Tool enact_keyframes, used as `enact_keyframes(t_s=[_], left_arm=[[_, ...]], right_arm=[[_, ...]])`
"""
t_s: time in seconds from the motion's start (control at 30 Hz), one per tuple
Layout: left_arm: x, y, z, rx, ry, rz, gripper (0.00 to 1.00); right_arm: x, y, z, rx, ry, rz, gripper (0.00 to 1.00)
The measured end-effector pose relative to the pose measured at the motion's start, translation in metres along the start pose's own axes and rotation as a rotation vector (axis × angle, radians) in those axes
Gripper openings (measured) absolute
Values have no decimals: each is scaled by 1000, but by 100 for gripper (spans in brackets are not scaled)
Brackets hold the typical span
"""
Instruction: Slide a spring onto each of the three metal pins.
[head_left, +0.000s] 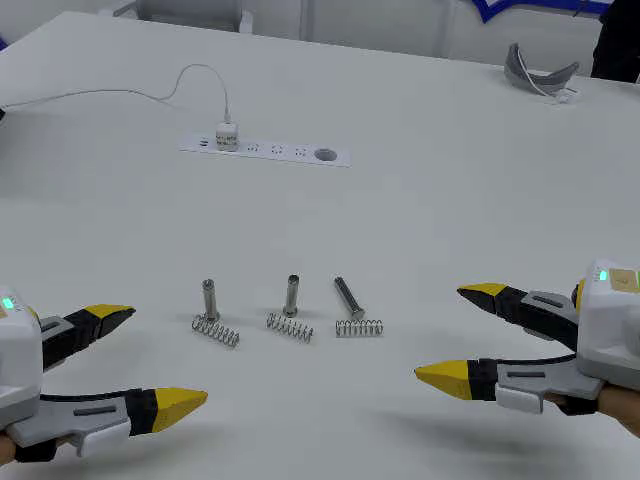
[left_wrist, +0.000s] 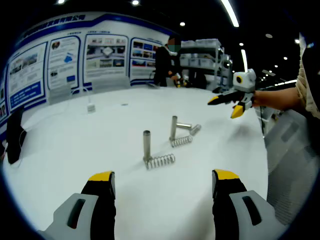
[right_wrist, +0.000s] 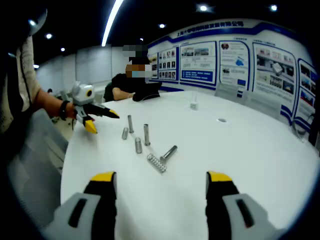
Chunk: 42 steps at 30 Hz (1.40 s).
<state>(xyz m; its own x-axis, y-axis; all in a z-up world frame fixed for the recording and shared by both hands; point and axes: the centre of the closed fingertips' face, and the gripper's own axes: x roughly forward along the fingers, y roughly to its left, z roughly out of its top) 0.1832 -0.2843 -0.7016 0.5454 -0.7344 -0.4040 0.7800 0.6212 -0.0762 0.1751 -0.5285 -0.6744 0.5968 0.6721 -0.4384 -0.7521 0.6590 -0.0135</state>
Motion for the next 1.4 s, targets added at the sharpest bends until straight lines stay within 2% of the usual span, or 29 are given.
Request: enact_keyframes(t_s=[1.03, 1.4], left_arm=[[0, 0, 3, 5, -4, 6, 79], [0, 0, 4, 4, -6, 7, 79]], right_arm=[[-1, -12, 8, 26, 21, -53, 67], [7, -20, 19, 23, 38, -72, 61]])
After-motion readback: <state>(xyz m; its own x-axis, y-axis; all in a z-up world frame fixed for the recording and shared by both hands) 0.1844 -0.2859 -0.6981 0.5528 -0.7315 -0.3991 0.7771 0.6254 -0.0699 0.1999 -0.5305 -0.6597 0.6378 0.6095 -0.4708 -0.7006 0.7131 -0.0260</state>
